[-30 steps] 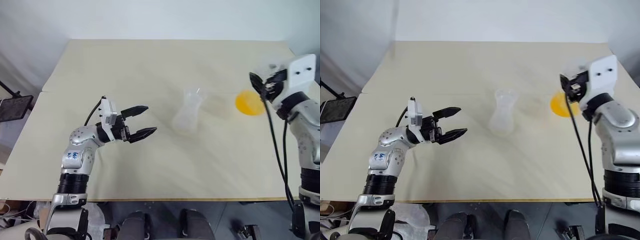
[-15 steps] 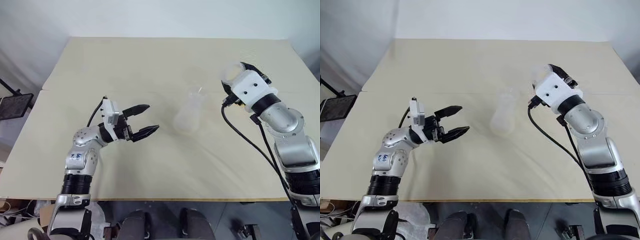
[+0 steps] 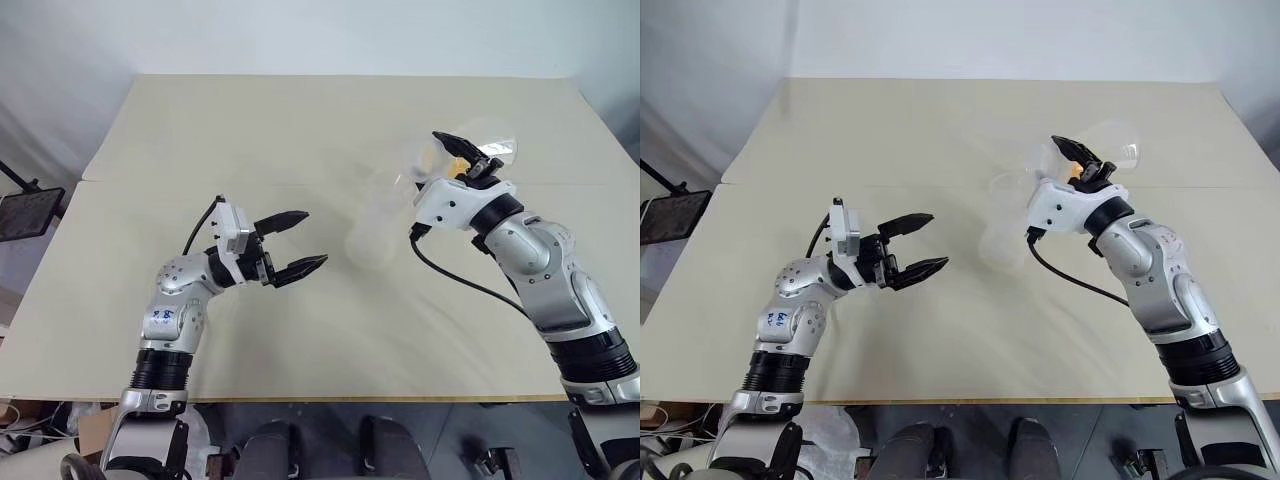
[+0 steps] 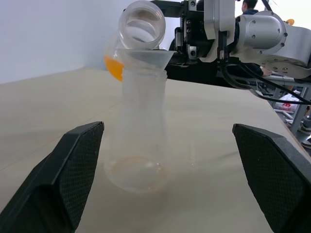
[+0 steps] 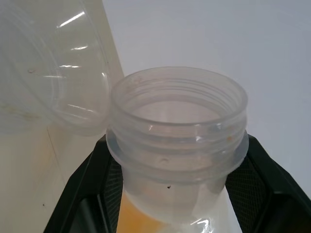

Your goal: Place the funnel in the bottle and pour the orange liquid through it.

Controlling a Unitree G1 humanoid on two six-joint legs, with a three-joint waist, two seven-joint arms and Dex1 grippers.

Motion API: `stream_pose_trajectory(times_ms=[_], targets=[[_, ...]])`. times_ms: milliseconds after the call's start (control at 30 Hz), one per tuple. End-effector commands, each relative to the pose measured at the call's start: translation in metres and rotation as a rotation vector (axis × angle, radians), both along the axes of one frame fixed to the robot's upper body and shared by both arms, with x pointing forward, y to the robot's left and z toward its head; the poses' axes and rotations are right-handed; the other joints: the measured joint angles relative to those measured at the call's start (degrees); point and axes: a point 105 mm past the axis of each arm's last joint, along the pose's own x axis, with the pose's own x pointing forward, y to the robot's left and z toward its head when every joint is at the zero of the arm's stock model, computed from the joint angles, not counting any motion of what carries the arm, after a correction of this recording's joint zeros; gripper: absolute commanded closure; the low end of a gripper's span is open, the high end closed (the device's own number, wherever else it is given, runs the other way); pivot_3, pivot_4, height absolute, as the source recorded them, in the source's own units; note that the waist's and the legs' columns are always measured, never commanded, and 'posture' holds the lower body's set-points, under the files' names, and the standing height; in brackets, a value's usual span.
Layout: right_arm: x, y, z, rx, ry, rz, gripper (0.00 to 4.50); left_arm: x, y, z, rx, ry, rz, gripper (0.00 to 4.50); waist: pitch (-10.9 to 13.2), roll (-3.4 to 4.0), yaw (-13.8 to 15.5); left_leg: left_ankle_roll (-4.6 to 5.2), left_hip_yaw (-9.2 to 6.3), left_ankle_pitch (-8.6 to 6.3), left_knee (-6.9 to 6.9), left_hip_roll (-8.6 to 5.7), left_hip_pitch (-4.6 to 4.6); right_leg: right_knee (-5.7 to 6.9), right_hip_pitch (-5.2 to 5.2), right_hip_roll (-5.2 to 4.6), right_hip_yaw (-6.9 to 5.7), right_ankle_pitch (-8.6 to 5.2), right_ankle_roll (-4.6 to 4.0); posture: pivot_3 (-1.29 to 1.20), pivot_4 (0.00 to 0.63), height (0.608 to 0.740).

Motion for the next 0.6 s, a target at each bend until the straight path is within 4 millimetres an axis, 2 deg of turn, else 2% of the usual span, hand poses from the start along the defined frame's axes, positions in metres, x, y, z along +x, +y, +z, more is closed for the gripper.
stream_pose_trajectory(times_ms=[33, 600], targets=[[-0.0048, 0.0029, 0.0222, -0.015, -0.115, 0.000, 2.05, -0.0020, -0.0033, 0.0073, -0.007, -0.042, -0.006, 0.00, 0.00, 0.00, -0.03, 0.00, 0.00, 0.00, 0.00, 0.00, 0.00, 0.00, 0.00, 0.00, 0.00, 0.00, 0.00, 0.00, 0.150, 0.740], [-0.0050, 0.0077, 0.0255, -0.143, -0.199, -0.009, 2.05, -0.0027, -0.0055, 0.0072, -0.017, -0.044, 0.001, 0.00, 0.00, 0.00, -0.07, 0.00, -0.01, 0.00, 0.00, 0.00, 0.00, 0.02, 0.00, 0.00, -0.01, 0.00, 0.00, 0.00, 0.150, 0.740]])
